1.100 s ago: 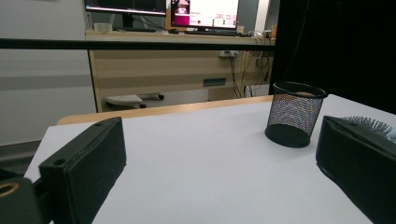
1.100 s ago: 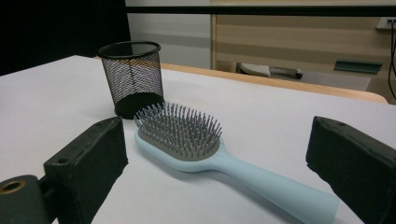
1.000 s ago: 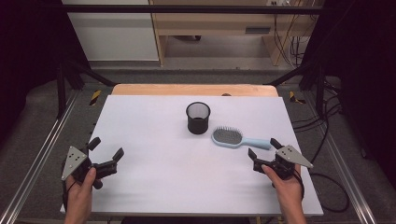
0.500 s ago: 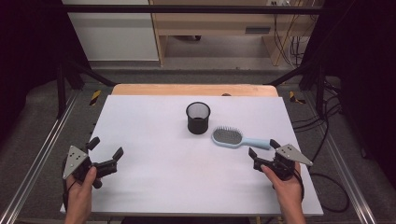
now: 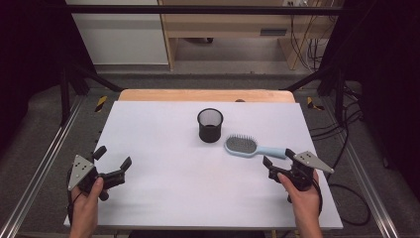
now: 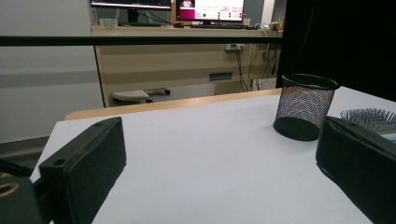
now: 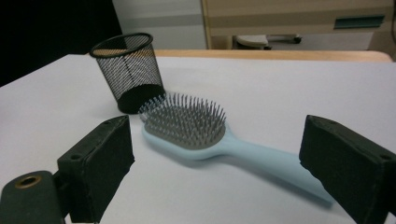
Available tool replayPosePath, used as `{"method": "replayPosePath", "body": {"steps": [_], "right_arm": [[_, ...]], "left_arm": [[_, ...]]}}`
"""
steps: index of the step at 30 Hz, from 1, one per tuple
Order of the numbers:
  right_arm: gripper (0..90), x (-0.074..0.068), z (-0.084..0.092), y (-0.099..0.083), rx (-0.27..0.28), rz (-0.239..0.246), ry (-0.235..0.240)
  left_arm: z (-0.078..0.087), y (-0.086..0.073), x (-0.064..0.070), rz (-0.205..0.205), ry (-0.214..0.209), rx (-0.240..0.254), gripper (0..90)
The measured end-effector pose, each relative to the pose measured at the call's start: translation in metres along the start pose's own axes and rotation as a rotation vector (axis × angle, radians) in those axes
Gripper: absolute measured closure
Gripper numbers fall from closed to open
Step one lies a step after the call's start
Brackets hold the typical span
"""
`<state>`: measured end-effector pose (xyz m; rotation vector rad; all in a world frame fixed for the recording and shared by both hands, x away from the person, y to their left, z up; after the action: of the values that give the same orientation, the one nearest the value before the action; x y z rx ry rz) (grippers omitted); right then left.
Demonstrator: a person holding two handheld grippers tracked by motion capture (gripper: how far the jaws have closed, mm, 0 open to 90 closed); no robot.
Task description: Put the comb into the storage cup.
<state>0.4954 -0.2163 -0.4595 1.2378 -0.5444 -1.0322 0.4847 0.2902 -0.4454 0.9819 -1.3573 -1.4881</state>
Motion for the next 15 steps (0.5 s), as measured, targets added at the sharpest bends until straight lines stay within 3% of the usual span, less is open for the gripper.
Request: {"method": "replayPosePath", "body": {"steps": [2,7,10,15], "right_arm": [[9.9,0.001,-0.002,0.005,-0.030,0.016,-0.036],[8.1,0.009,-0.013,0.014,-0.088,0.038,-0.067],[8.1,0.017,-0.020,0.021,-0.109,0.030,-0.069],[9.4,0.029,-0.032,0.034,-0.160,0.058,-0.086]], "left_arm": [[0.000,-0.001,0.000,-0.001,-0.001,-0.002,1.8],[0.000,0.000,0.000,-0.001,0.001,-0.001,1.8],[0.000,-0.001,0.000,-0.005,0.003,-0.004,1.8],[0.000,-0.001,0.001,-0.007,0.002,-0.003,1.8]]}}
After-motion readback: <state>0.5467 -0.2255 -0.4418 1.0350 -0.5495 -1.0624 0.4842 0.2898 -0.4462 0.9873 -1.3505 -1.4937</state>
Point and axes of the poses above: each handheld gripper's, and its own axes: z roughly backward along the jaws, y roughly out of its top, x roughly to its right, the point moved 7 cm from there along -z, roughly forward along the jaws, and after that the axes turned 7 degrees about y, right-handed, at the moved point
